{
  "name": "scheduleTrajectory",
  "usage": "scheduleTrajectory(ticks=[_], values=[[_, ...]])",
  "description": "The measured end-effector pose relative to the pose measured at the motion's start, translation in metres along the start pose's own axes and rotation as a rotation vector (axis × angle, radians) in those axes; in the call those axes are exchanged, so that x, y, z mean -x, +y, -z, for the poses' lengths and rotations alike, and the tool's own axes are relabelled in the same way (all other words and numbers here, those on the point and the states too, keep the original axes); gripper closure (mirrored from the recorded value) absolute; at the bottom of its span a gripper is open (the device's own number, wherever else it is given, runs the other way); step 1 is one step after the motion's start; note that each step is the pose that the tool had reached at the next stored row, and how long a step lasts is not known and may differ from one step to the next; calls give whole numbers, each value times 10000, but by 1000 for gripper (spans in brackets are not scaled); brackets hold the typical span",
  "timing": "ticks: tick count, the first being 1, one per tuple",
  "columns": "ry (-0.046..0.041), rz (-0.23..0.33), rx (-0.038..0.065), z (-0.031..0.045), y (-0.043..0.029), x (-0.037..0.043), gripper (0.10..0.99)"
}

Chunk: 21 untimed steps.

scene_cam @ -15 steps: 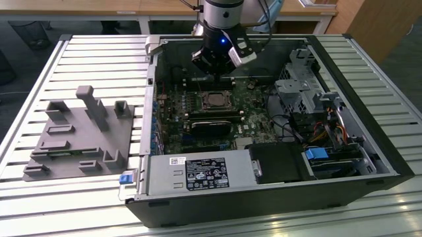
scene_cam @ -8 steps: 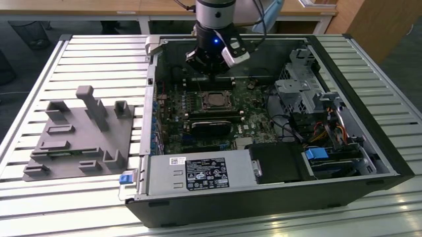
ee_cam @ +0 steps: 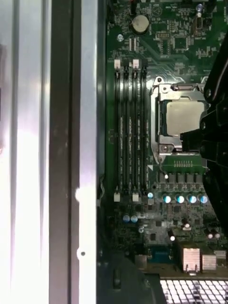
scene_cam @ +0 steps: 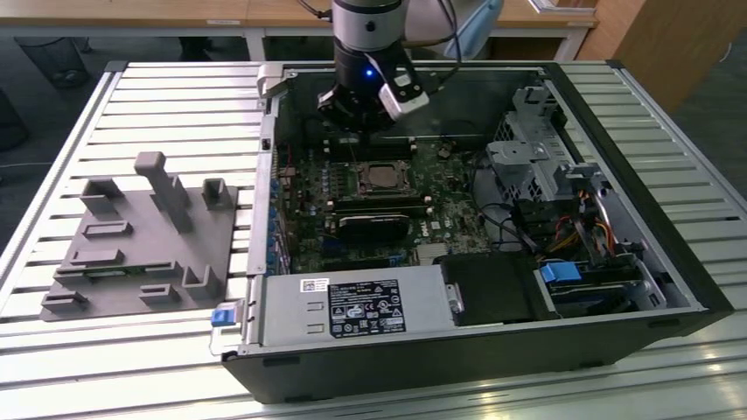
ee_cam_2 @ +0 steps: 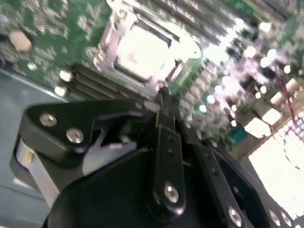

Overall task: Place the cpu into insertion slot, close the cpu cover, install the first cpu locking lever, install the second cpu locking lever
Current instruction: 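Install the first cpu locking lever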

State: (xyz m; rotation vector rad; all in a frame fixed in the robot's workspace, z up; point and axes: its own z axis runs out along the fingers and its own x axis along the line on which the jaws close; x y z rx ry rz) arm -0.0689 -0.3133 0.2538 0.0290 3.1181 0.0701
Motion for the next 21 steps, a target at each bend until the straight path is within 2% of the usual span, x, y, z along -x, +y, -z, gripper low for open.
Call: scheduleTrajectory(ticks=[2,11,15,18,21], values=[[-2,-2,0,0,-1,-71,980],[-1,-2,-1,-19,27,-286,980],[-2,-2,0,-34,110,-344,980],[-2,-1,0,-47,172,-356,980],[-1,1,1,-51,188,-351,980]])
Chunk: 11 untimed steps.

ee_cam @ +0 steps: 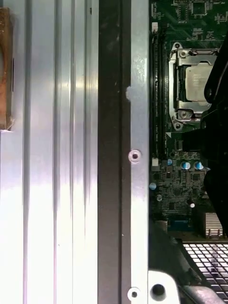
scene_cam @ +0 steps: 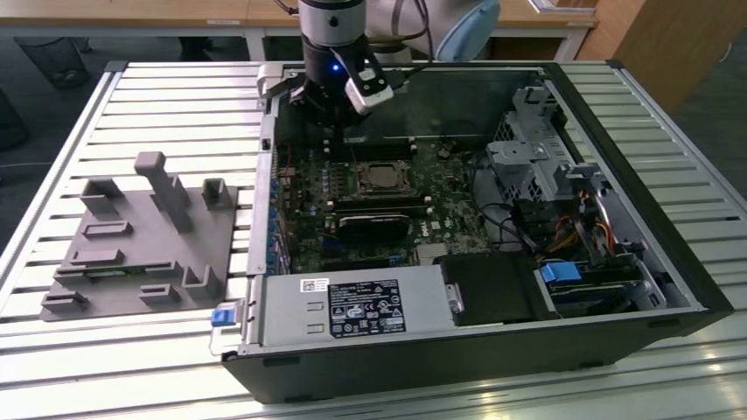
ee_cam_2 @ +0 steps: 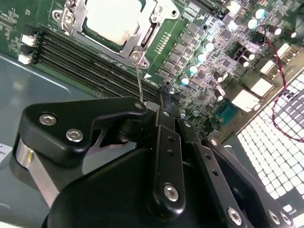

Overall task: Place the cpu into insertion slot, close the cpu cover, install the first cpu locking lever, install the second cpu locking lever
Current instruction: 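Install the first cpu locking lever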

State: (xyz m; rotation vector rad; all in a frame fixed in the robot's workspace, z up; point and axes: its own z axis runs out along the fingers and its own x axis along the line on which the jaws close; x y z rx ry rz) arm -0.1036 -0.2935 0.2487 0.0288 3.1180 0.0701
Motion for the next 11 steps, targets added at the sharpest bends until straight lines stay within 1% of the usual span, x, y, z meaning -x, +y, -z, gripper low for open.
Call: scheduleTrajectory(ticks=[8,11], values=[[3,-1,-1,-6,2,105,980],[4,-1,1,-9,2,126,980]])
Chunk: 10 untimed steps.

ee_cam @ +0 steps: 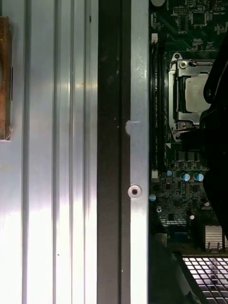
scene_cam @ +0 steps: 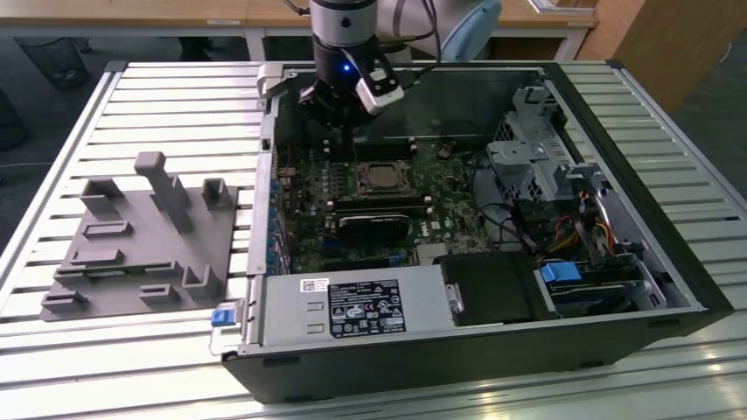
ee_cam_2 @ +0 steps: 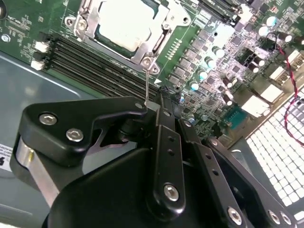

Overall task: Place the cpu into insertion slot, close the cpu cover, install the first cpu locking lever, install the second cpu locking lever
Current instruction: 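Install the first cpu locking lever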

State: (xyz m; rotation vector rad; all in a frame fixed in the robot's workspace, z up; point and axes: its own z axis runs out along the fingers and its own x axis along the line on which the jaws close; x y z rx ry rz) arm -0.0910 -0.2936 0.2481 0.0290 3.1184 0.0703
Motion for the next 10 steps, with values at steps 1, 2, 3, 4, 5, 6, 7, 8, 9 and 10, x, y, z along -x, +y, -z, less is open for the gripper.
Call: scheduleTrajectory(ticks=[1,2,3,4,5,6,7,8,9,10], values=[[1,-1,-2,0,0,3,980],[2,0,-2,0,0,6,980],[1,0,-2,-1,1,9,980],[1,-1,-1,-1,0,11,980],[1,0,-1,-1,1,14,980],[1,-1,-2,-1,1,18,980],[2,-1,-2,-1,1,23,980],[1,-1,-2,-1,1,29,980],[1,-1,-1,-2,1,38,980],[0,-1,0,-3,2,52,980]])
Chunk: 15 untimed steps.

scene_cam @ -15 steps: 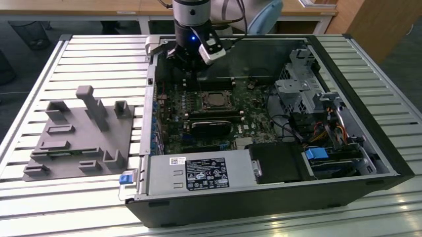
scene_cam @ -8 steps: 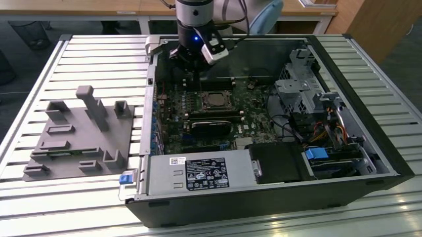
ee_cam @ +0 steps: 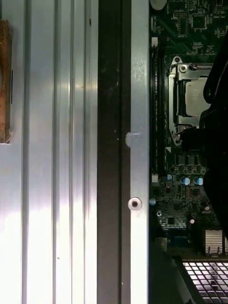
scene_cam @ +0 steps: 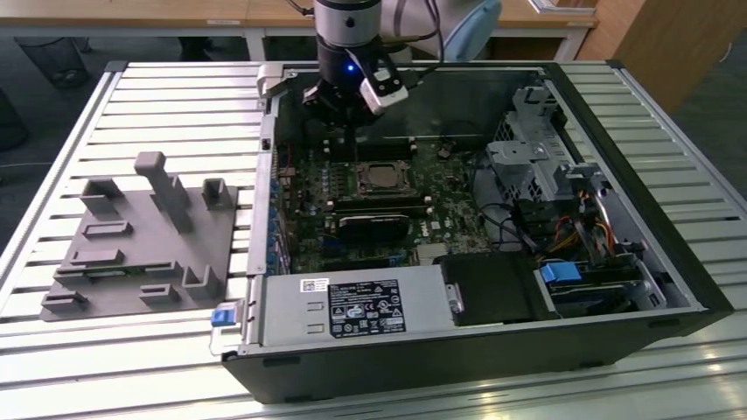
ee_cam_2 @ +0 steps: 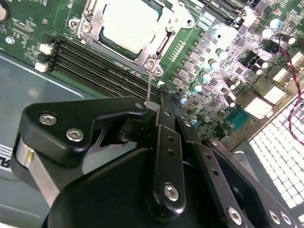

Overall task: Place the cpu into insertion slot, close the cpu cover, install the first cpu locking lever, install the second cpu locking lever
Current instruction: 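Install the first cpu locking lever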

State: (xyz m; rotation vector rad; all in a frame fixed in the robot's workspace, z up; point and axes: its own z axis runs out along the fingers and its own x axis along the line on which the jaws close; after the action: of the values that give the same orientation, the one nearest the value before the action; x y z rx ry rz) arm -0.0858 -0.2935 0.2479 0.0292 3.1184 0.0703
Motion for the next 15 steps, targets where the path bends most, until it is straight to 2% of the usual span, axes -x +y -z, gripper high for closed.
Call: scheduleTrajectory(ticks=[6,11,13,14,15], values=[[1,0,-1,-6,1,108,980],[2,0,-1,-13,4,248,980],[2,1,16,-14,3,265,980],[3,-1,94,-15,3,265,980],[6,-6,273,-16,3,265,980]])
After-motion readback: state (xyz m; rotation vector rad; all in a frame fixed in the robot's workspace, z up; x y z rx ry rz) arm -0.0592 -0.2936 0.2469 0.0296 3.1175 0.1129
